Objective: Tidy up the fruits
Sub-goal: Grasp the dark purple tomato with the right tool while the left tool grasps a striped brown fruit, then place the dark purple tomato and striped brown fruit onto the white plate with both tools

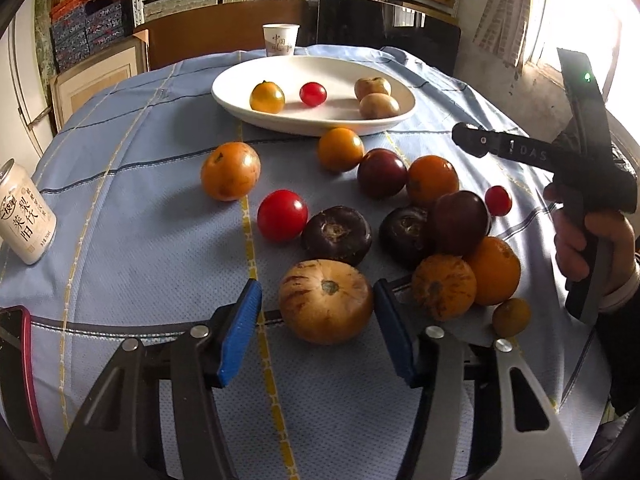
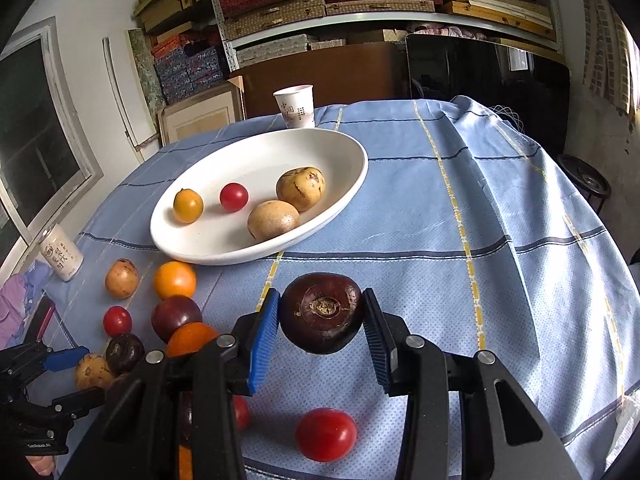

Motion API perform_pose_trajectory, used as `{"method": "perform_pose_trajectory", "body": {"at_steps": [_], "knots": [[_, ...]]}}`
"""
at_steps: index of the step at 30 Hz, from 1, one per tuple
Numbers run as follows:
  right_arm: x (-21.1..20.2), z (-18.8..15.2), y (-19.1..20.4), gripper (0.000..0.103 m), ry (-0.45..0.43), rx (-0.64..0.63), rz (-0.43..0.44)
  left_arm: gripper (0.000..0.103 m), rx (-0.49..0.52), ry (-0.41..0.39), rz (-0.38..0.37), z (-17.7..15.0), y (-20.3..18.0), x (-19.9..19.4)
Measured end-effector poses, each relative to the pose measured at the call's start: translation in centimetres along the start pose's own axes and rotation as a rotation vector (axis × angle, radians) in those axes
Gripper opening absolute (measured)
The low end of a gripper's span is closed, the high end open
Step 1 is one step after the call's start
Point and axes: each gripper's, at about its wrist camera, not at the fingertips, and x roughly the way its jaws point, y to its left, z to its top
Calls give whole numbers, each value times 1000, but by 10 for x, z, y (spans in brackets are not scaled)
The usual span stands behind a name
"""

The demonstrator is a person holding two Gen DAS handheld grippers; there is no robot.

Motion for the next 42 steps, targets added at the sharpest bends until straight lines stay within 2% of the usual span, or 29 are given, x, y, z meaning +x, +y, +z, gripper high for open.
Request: {"method": "perform_pose_trajectory", "body": {"at_steps": [4, 9, 21, 29, 31, 36, 39, 42], "knots": [[-1, 0, 1, 42, -3, -4, 0, 57, 6, 15, 1, 0, -1, 4], [-2, 1, 0, 42, -5, -5, 0, 47, 20, 17, -20, -1, -3, 5], [-5, 1, 0, 42, -18, -7, -20, 46, 6, 12, -12, -2, -1, 2], [-31, 6, 9, 42, -104, -34, 29, 45, -69, -97, -72, 7, 13, -29], [-38, 12, 14, 42, -116, -43, 51, 45, -80, -105, -104, 19, 20, -38], [-35, 36, 34, 42, -115, -88, 80, 45, -30, -151, -69, 74, 35, -58], [-20, 51, 44, 42, -71, -80, 119, 45, -38, -153, -76, 114, 44, -54], [9, 64, 58, 42, 1, -87, 167, 45, -55, -128, -71, 157, 53, -29]]}}
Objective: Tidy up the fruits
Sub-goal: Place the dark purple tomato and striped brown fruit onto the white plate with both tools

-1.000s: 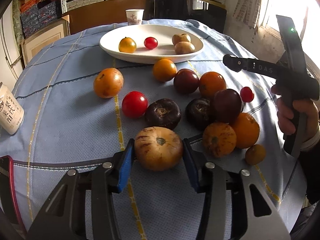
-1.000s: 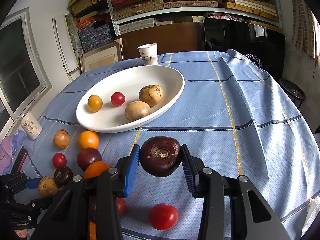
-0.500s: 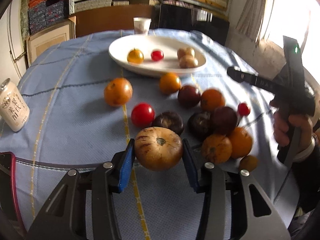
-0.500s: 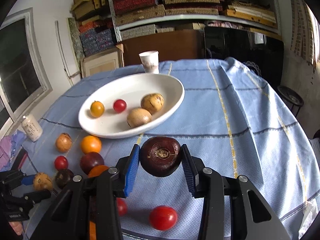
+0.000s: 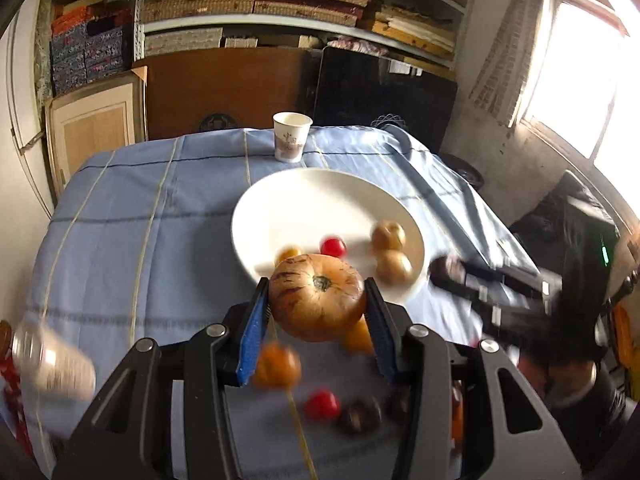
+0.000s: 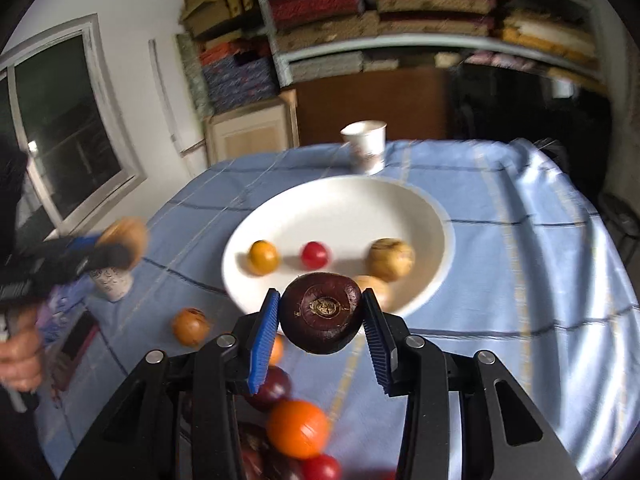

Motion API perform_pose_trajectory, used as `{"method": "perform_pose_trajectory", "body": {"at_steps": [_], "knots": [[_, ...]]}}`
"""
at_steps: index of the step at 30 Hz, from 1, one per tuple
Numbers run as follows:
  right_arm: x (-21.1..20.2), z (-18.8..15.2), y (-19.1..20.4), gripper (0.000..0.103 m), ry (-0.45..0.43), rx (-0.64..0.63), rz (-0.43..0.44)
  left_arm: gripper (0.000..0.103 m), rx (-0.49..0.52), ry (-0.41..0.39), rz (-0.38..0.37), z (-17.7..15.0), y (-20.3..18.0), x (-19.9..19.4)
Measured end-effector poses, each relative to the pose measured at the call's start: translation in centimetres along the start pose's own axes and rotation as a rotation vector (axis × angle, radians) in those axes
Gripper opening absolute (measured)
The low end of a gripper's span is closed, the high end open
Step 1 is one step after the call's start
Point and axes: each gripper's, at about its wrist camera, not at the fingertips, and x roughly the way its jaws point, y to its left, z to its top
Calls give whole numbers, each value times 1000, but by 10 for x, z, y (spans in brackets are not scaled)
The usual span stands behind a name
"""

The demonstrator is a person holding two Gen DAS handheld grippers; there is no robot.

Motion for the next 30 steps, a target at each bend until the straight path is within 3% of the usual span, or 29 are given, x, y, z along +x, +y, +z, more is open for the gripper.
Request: {"method": "perform_pose_trajectory", "body": {"at_steps": [5, 9, 16, 18, 19, 20, 23, 25, 30], "knots": [[40, 9, 10, 42, 71, -33, -11, 45, -45, 110, 28, 48, 19, 81], [62, 10, 7, 42, 122, -11, -7, 45, -64, 186, 64, 58, 29, 133], [73, 9, 9, 43, 140, -36, -11, 46, -68, 234, 64, 57, 31, 168], [71, 11, 8, 46, 132, -30, -5, 66, -70, 232, 77, 59, 31, 165], [68, 12, 7, 57, 126, -24, 9, 79, -70, 202, 92, 61, 30, 156], [60, 13, 7, 65, 113, -15, 16, 80, -63, 175, 102, 61, 28, 147], [29, 17, 6, 67, 41, -27, 16, 82, -15, 91, 90, 63, 16, 105], [3, 14, 1, 70, -20, -31, -4, 93, 7, 43, 114, 57, 7, 78], [-37, -12, -26, 75, -102, 46, -56, 98, 58, -83, 142, 3, -21, 13]]}}
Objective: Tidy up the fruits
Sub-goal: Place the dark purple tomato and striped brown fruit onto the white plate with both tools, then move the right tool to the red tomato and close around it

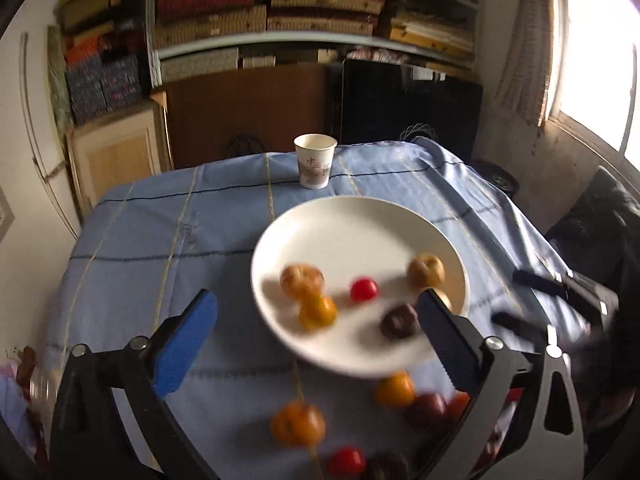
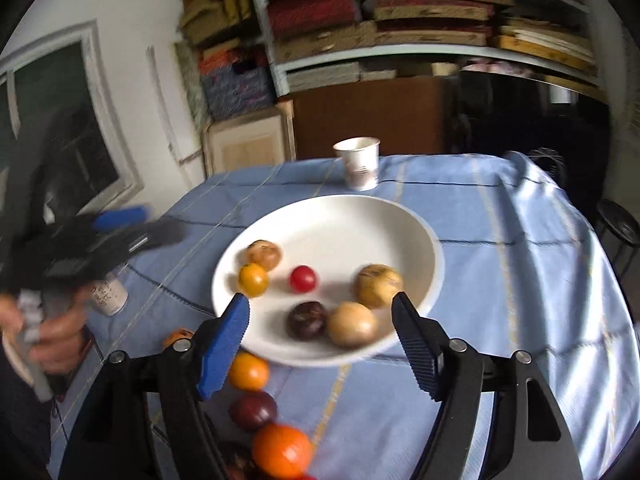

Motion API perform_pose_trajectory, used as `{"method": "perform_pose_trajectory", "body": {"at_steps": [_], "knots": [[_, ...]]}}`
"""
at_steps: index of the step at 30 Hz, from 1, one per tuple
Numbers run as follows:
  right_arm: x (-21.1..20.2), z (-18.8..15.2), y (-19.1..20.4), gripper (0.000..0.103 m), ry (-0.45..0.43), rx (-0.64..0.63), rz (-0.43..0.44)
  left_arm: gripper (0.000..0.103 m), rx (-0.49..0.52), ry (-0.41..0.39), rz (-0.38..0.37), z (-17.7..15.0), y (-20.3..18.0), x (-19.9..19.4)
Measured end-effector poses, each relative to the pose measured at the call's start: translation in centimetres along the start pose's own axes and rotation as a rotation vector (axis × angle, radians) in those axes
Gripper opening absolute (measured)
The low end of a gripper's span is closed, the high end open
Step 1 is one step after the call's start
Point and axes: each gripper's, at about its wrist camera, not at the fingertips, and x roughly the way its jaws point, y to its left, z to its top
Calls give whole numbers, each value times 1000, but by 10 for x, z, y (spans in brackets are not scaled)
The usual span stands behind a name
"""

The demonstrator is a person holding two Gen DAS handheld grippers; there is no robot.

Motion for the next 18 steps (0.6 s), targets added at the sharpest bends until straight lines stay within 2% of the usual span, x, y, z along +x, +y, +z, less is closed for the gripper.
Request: {"method": "perform_pose_trajectory", "body": {"at_steps": [4, 7, 9, 11, 13, 18], "knots": [[-10, -32, -26, 76, 20, 92, -23, 98, 3, -25, -22, -55, -20, -30], [-11, -55, -42, 76, 69, 120, -67, 98, 15, -12, -28, -90, -31, -37], [-16, -63, -45, 76, 66, 126, -78, 98, 16, -25, -21, -108, -35, -38], [-21, -65, -46, 76, 53, 116, -107, 98, 11, -11, 0, -121, -36, -38], [-25, -65, -47, 76, 44, 100, -146, 98, -17, 3, -11, -130, -31, -38], [-28, -72, -54, 75, 92, 96, -147, 98, -91, 33, -23, -137, -16, -36]]}}
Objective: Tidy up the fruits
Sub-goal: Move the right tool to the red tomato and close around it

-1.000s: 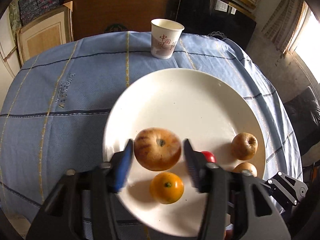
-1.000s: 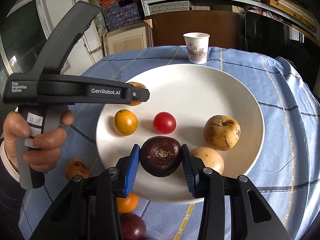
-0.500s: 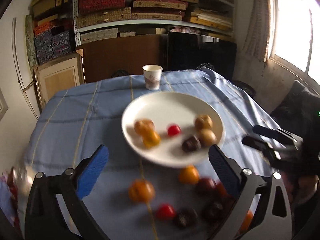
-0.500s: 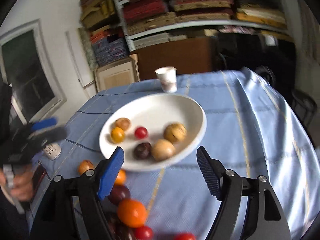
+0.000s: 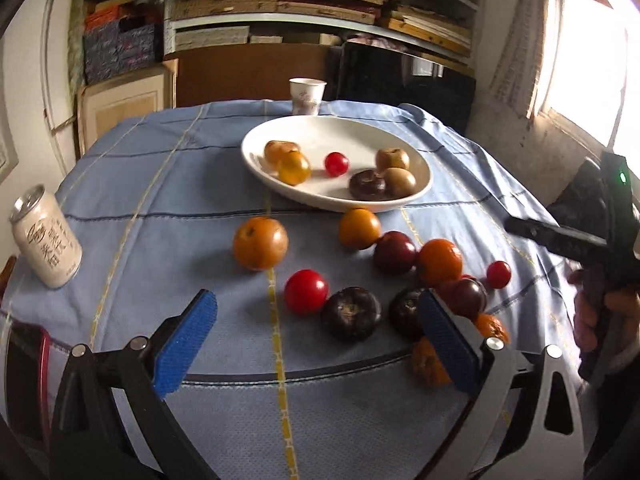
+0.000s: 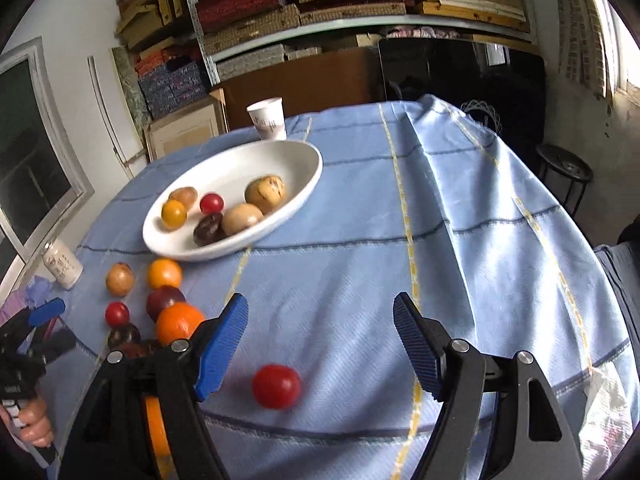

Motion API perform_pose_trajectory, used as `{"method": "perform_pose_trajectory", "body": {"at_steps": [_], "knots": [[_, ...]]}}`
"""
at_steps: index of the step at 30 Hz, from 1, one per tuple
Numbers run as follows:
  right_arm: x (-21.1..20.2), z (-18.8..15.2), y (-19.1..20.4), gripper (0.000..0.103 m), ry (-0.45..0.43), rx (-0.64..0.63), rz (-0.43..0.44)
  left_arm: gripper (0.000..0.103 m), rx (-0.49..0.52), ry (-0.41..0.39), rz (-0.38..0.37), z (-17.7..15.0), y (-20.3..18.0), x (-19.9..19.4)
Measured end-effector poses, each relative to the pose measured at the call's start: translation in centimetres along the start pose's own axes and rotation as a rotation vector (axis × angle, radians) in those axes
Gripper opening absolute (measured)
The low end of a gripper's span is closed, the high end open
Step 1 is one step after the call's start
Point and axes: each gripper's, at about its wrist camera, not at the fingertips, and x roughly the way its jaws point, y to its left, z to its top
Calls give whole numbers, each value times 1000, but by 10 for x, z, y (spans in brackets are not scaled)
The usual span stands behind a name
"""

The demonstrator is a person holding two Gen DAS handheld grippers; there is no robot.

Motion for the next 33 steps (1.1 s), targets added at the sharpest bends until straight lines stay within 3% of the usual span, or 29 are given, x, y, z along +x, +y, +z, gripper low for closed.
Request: {"method": "perform_pose_trajectory", "body": {"at_steps": [4, 11, 17, 30, 33], "knots": [[1, -10, 4, 73, 36, -33, 7, 98, -28, -9, 19, 3, 7, 1], [11, -25, 24, 52, 109, -138, 20, 98, -52, 1, 42, 3, 13, 3], [11, -28, 30, 45, 121, -164, 28, 98, -67, 7, 43, 4, 16, 4], [17, -29, 33, 40, 149, -180, 38, 98, -67, 16, 54, 4, 17, 6], [18, -30, 35, 30, 155, -188, 42, 98, -70, 18, 54, 4, 17, 6]]}}
